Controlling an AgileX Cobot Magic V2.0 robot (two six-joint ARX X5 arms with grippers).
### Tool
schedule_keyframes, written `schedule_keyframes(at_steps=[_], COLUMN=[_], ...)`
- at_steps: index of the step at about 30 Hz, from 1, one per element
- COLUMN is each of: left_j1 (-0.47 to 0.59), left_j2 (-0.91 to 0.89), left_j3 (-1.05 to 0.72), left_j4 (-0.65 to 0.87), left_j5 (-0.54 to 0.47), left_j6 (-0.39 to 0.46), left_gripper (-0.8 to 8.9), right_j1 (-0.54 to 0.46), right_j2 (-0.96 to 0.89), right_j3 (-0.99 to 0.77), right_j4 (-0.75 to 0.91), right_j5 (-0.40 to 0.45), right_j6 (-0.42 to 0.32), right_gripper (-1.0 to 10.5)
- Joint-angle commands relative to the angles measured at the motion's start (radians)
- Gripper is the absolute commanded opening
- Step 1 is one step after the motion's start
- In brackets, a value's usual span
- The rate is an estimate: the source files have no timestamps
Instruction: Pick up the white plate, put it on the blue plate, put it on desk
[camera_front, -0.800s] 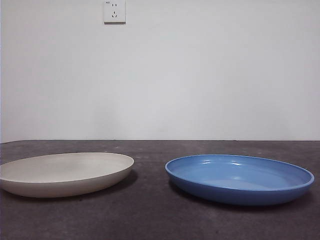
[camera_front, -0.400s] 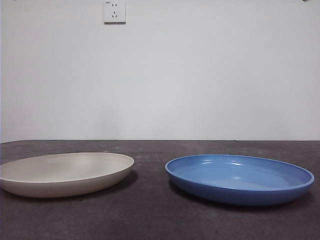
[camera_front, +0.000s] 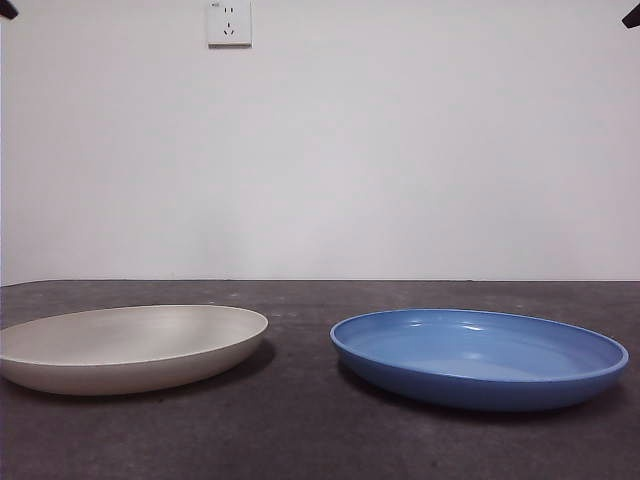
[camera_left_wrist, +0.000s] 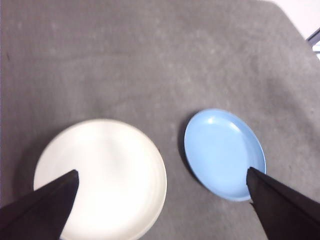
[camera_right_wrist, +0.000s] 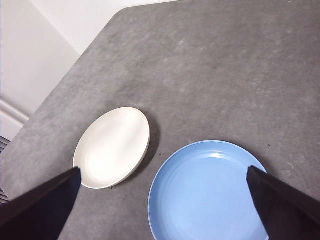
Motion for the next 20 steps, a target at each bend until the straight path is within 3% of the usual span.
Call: schedule_keyframes(at_steps=[1,20], left_j1=[0.024,0.164], left_j2=[0.049,0.586], left_j3=[0.021,0.021], left_j4=[-0.046,-0.086], left_j5=[0.003,0.041], left_j6=[-0.011,0.068], left_gripper=[7.14,7.12], right_j1=[0.003,0.026], right_j2=[0.008,0.008], right_j3=[0.017,0.017], right_j4=[-0.005,-0.054], right_j5=[-0.006,-0.056], right_j6=[-0.008,-0.008], right_gripper=[7.2,7.2])
